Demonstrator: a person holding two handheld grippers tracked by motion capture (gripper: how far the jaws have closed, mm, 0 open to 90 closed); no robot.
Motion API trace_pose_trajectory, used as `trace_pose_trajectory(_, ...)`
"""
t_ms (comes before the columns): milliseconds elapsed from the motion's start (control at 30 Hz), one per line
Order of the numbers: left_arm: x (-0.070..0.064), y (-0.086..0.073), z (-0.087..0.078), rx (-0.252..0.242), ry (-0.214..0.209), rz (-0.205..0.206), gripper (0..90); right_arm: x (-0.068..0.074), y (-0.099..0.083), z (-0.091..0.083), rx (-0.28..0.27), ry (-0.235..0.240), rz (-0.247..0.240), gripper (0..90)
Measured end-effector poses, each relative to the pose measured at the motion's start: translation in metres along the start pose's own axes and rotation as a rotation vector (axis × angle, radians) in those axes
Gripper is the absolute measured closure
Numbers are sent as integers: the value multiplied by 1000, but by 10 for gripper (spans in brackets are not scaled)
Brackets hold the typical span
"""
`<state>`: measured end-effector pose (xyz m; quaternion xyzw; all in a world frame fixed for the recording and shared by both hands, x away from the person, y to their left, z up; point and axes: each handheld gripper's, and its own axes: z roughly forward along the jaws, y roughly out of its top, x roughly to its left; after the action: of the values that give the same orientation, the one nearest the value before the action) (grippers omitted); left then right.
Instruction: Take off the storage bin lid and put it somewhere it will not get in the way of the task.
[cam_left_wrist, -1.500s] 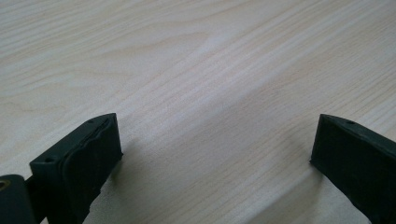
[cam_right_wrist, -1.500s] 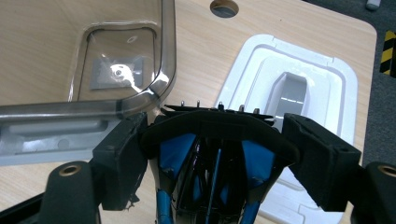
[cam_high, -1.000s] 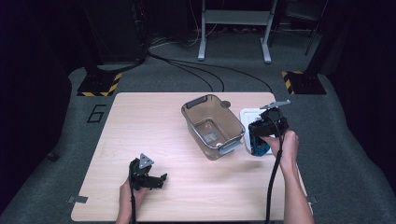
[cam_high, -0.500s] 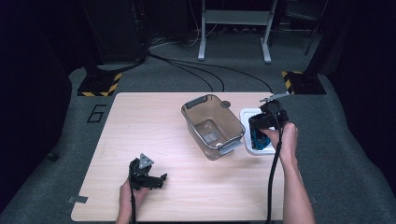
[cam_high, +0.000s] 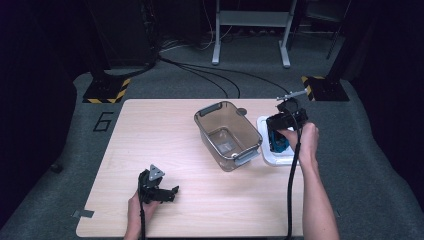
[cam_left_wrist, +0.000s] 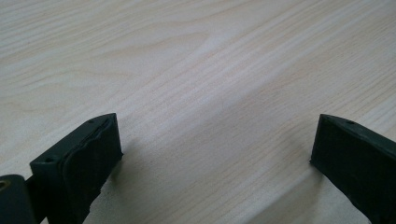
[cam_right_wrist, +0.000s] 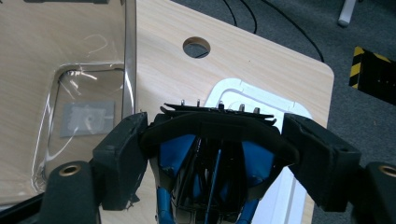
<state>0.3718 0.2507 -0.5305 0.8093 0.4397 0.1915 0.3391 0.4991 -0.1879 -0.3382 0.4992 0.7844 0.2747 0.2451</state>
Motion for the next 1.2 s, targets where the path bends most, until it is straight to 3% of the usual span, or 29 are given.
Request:
trace_pose_trajectory(333, 0, 0, 0, 1, 3, 1, 16, 0, 16, -2, -6, -19, -18, 242)
trace_pose_trajectory(800, 0, 0, 0, 4, -1, 1, 17, 13, 45, -18, -56, -54, -70, 242)
trace_pose_trajectory(933, 0, 0, 0, 4, -2, 1, 17, 20, 54, -24, -74, -69, -95, 242)
trace_pose_trajectory(1200, 1, 0, -1, 10, -3, 11, 17, 45, 68, -37, -112, -54, -153, 242)
